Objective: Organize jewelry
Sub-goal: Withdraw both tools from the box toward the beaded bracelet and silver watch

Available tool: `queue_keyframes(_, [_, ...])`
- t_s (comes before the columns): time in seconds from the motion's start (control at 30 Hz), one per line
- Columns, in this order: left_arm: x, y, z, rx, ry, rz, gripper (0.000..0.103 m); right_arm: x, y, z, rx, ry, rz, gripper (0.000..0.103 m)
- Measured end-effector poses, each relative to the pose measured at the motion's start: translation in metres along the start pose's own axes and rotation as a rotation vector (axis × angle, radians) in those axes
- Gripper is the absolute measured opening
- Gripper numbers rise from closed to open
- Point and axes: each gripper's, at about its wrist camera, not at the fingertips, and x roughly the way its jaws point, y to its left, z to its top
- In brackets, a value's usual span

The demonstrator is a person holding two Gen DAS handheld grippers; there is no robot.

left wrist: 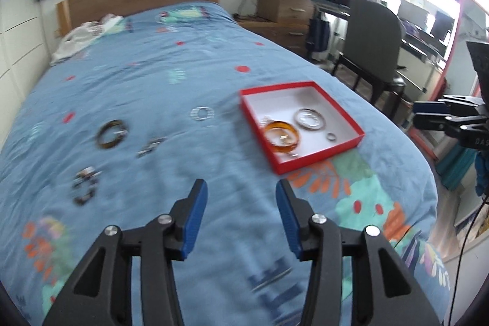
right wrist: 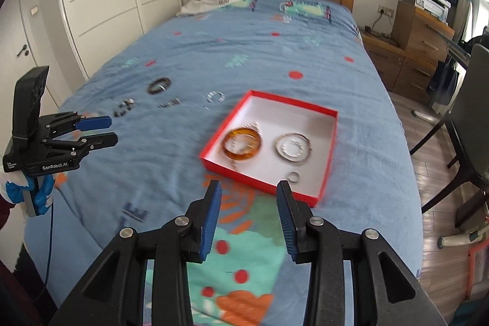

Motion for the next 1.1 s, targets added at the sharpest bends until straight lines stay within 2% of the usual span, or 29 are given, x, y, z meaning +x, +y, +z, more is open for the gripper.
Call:
queue_keyframes(0.33, [-0.088, 0.098, -0.046, -0.109, -0.069, 0.162, 0.046, -0.028, 0.069, 0.014, -0.029, -0.055, 0.008, 0.039])
queue_keyframes(0.43, [-0.104, 0.125, -0.055, -0.140, -0.086, 0.209, 0.049, -0.025, 0.088, 0.022, -0.033, -0.069, 0.015, 0.045])
queue_keyframes(0.57, [-0.113, 0.155, -0.065, -0.189, -0.095, 0.268, 0.052, -0.010, 0.106, 0.032, -0.031, -0.074, 0.040, 0.045])
queue_keyframes(0.8, [-0.089, 0.190, -0.073, -0.266, -0.058, 0.309, 0.053, 0.034, 0.132, 0.046, -0.023, -0.066, 0.088, 0.045])
queue_keyframes(1.1, [-0.018, 0.212, -0.058, -0.283, -0.010, 0.264, 0.054, 0.108, 0.143, 0.062, 0.011, -0.030, 0.130, 0.045])
